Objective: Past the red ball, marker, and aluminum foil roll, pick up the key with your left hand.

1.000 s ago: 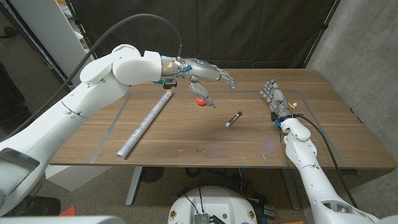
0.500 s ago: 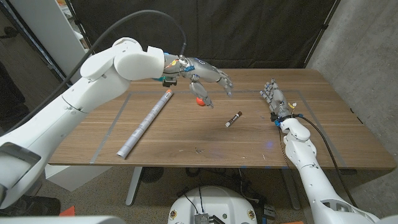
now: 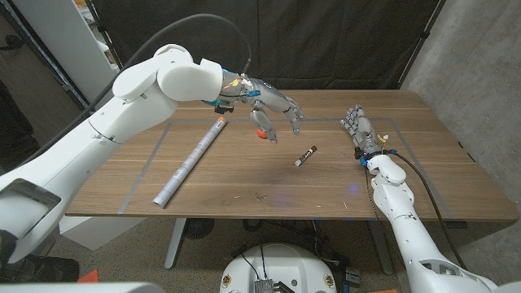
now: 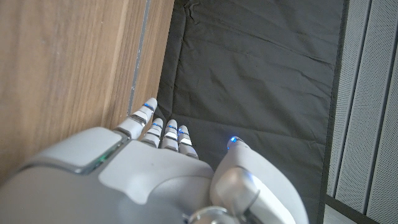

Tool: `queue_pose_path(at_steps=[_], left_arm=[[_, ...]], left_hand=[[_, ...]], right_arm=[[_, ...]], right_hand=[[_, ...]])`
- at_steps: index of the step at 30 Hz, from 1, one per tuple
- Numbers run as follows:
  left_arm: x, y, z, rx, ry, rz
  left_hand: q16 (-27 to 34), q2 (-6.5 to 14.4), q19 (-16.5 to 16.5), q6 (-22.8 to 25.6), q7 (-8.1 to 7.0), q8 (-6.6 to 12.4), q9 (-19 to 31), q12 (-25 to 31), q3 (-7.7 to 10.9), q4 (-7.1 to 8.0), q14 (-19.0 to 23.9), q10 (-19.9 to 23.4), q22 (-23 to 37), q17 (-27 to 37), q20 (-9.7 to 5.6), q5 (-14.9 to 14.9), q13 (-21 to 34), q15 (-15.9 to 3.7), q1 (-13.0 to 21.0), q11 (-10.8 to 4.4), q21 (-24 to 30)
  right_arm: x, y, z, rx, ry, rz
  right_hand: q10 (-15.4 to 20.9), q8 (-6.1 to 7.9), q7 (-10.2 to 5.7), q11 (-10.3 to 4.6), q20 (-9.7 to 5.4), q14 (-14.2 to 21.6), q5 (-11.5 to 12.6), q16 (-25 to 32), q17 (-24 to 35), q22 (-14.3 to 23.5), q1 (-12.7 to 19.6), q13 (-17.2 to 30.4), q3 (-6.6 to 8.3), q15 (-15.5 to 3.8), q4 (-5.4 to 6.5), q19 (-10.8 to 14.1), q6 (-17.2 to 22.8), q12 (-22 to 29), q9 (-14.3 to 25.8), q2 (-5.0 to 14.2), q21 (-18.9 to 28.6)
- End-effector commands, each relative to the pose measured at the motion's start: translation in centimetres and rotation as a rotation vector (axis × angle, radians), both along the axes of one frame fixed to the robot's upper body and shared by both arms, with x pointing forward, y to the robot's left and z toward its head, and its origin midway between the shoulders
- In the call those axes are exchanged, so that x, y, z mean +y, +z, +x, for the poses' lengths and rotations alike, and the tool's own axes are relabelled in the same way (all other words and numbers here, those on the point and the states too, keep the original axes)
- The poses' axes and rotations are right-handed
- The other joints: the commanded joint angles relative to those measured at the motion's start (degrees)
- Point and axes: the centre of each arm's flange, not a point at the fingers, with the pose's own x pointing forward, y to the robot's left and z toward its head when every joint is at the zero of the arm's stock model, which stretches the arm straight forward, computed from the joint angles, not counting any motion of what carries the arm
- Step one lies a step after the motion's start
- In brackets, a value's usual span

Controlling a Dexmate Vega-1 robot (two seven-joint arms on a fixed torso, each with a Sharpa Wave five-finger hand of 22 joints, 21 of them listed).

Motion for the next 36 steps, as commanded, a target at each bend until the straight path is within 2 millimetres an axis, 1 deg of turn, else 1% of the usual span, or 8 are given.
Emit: queue_pose_path(at_steps=[1,8,13,24,30,36], left_arm=[[-0.6,-0.4,0.3,0.020,0.004,0.033],[-1.0,-1.0,0.7,0.038,0.014,0.055],[-1.2,-1.6,0.8,0.041,0.010,0.069],[-1.8,-2.9,-0.1,0.044,-0.030,0.111],[-1.7,-3.5,-0.3,0.023,-0.031,0.122],[-1.4,-4.3,-0.6,-0.001,-0.033,0.136]], left_hand=[[0.08,0.39,0.11,2.05,0.13,0.43,0.01,-0.08,0.07,-0.46,-0.48,-0.16,0.20,-0.07,-0.09,-0.54,-0.09,-1.91,1.00,-0.07,-0.25],[0.14,0.64,0.32,4.41,-0.01,0.71,0.01,-0.09,-0.10,-0.66,-0.48,0.01,0.19,-0.09,0.02,-1.15,-0.15,-1.87,1.58,0.09,-0.45],[0.17,0.67,0.38,4.51,-0.11,0.40,0.00,-0.14,-0.28,-0.66,-0.46,-0.01,0.19,-0.09,0.03,-1.44,-0.17,-1.94,1.69,0.05,-0.57],[0.14,0.61,0.42,4.13,-0.21,-0.43,-0.01,-0.24,-0.66,-0.75,-0.59,-0.11,0.18,-0.09,-0.04,-1.89,-0.20,-2.08,1.97,0.01,-0.85],[0.13,0.80,0.47,5.36,-0.20,-0.23,0.08,-0.27,-0.64,-0.98,-0.69,-0.10,0.18,-0.09,-0.04,-2.08,-0.21,-1.95,2.64,0.27,-1.01],[0.15,0.80,0.61,6.28,-0.27,-0.14,0.15,-0.25,-0.69,-1.23,-0.68,0.04,0.17,-0.09,-0.32,-2.26,-0.22,-2.60,3.29,-0.11,-1.15]], right_arm=[[-0.1,-0.1,0.3,0.004,0.001,0.003],[-0.2,0.0,0.4,0.003,0.001,0.001],[-0.3,0.2,0.4,-0.002,-0.002,0.000],[-0.4,0.1,0.1,-0.006,-0.006,0.006],[-0.4,-0.1,0.0,-0.005,-0.005,0.006],[-0.2,-0.1,0.0,-0.007,-0.002,0.006]], right_hand=[[0.13,0.39,0.47,0.57,-0.38,-0.23,0.00,0.30,0.30,0.09,-0.42,0.27,0.29,0.21,0.31,0.58,-0.09,0.25,0.11,-0.22,0.32],[0.09,0.38,0.49,0.52,-0.39,-0.23,-0.03,0.31,0.31,0.09,-0.53,0.27,0.23,0.23,0.32,0.57,-0.10,0.23,0.11,-0.31,0.31],[0.12,0.39,0.53,0.61,-0.34,-0.24,-0.06,0.31,0.32,0.09,-0.66,0.27,0.14,0.25,0.35,0.60,-0.07,0.24,0.11,-0.44,0.32],[0.15,0.40,0.61,0.60,-0.34,-0.25,-0.11,0.31,0.33,0.09,-0.94,0.27,-0.07,0.23,0.39,0.61,-0.04,0.25,0.11,-0.73,0.32],[0.14,0.39,0.65,0.57,-0.33,-0.26,-0.13,0.31,0.34,0.09,-1.06,0.27,-0.15,0.26,0.41,0.60,-0.04,0.25,0.11,-0.82,0.31],[0.13,0.40,0.70,0.59,-0.34,-0.25,-0.14,0.31,0.33,0.09,-1.16,0.27,-0.20,0.24,0.42,0.61,0.00,0.24,0.11,-0.88,0.31]])
